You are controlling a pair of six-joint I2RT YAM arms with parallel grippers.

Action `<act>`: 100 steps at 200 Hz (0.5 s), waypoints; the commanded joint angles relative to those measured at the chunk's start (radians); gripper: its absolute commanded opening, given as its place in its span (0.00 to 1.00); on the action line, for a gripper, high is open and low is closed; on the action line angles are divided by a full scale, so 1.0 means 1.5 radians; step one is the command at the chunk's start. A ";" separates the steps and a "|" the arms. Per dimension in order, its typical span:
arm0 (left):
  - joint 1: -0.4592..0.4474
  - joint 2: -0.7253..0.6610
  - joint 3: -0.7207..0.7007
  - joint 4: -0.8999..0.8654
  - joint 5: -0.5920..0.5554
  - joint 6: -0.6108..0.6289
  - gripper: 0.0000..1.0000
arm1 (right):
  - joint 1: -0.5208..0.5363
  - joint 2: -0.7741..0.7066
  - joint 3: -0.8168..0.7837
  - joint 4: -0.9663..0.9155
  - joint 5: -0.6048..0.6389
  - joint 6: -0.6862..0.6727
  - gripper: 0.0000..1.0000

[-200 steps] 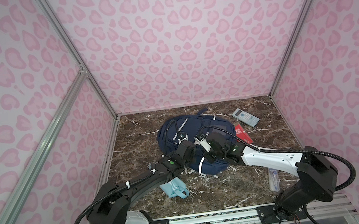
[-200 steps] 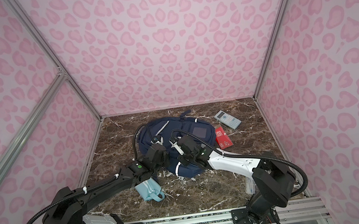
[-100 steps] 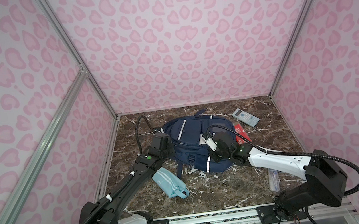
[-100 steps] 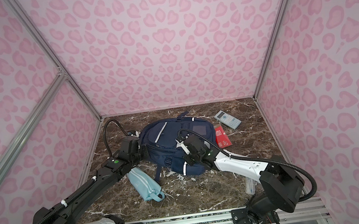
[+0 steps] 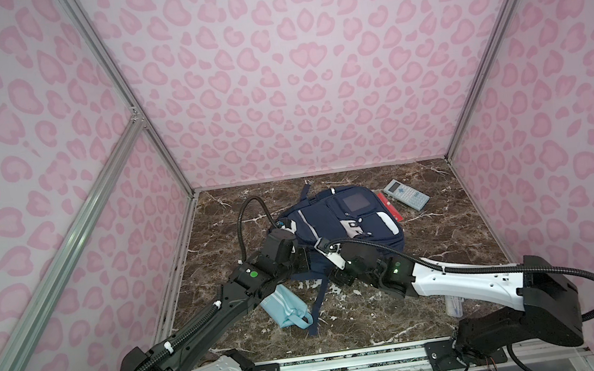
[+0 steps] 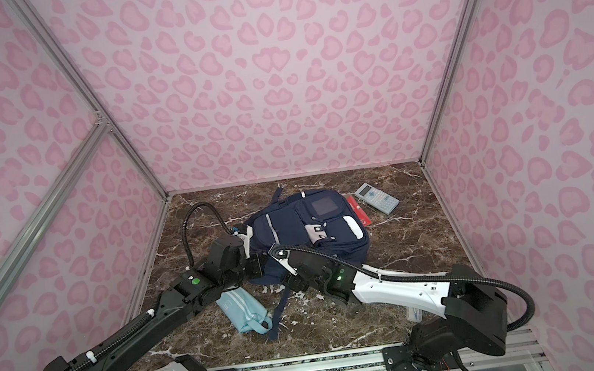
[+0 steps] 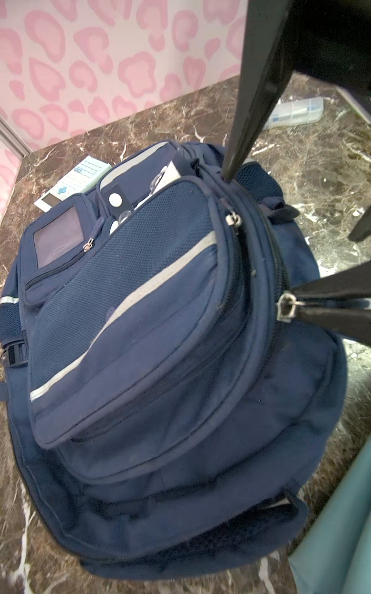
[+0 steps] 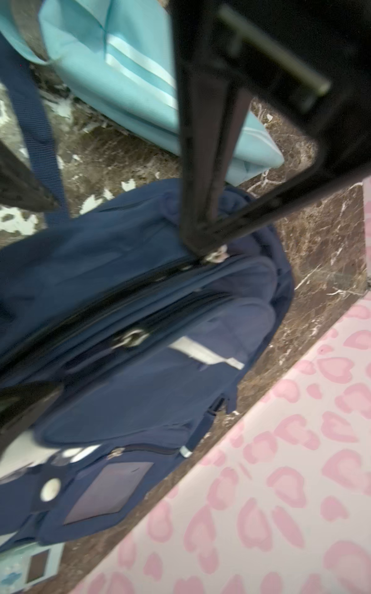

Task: Pack books, pencil case, and school supplies into a backpack
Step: Unzip the student bag at the center of the table.

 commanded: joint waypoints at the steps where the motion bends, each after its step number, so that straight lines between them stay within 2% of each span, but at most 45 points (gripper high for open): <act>1: -0.006 -0.014 -0.005 0.043 0.039 -0.023 0.03 | -0.003 0.044 0.011 0.066 0.028 -0.062 0.78; 19: -0.006 -0.023 -0.026 0.056 0.061 -0.041 0.04 | -0.001 0.061 0.015 0.100 0.016 -0.064 0.73; 34: -0.006 -0.026 -0.029 0.051 0.062 -0.045 0.04 | -0.004 0.063 0.009 0.125 0.012 -0.057 0.63; 42: -0.004 -0.028 -0.027 0.047 0.061 -0.042 0.04 | -0.009 0.066 0.007 0.124 -0.001 -0.054 0.49; 56: 0.003 -0.031 -0.018 0.034 0.056 -0.033 0.04 | -0.021 0.073 0.018 0.085 -0.018 -0.042 0.16; 68: 0.022 -0.035 -0.013 0.020 0.052 -0.030 0.04 | -0.027 0.073 0.016 0.058 -0.018 -0.039 0.01; 82: 0.060 -0.047 -0.017 0.016 0.060 -0.025 0.04 | -0.027 0.058 -0.012 0.056 -0.006 -0.038 0.00; 100: 0.114 -0.043 -0.016 -0.005 0.028 -0.013 0.04 | -0.031 0.031 -0.048 0.052 -0.002 -0.027 0.00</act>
